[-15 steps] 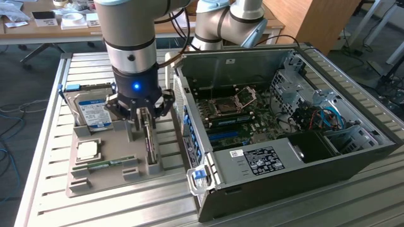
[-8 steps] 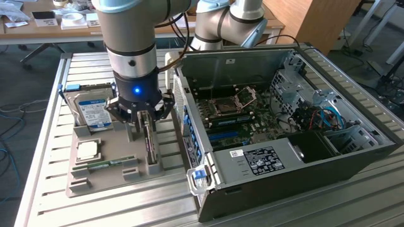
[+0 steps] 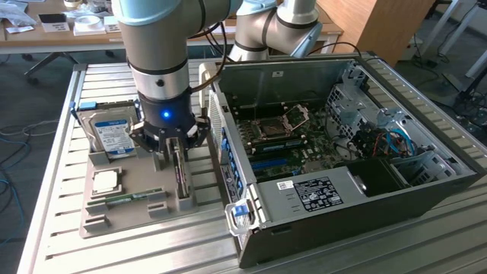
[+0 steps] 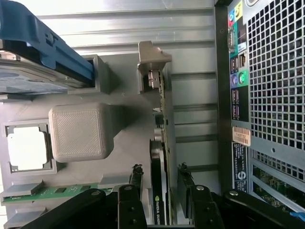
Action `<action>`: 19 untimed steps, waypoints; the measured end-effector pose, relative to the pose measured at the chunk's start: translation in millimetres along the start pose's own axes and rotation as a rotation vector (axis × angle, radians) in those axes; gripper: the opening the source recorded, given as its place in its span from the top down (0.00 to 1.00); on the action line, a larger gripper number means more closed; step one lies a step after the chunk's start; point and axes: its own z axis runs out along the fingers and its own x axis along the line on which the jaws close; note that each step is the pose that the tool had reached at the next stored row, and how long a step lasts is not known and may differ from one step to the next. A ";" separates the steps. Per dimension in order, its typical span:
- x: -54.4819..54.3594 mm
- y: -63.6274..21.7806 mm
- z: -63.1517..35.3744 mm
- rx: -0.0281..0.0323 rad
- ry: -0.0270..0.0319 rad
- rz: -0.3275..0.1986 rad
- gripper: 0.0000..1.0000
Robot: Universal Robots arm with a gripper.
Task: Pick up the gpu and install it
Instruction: 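Pick up the gpu and move the gpu toward the slot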
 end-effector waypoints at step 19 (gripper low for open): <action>0.5 -0.4 19.1 0.0003 0.0001 -0.003 0.57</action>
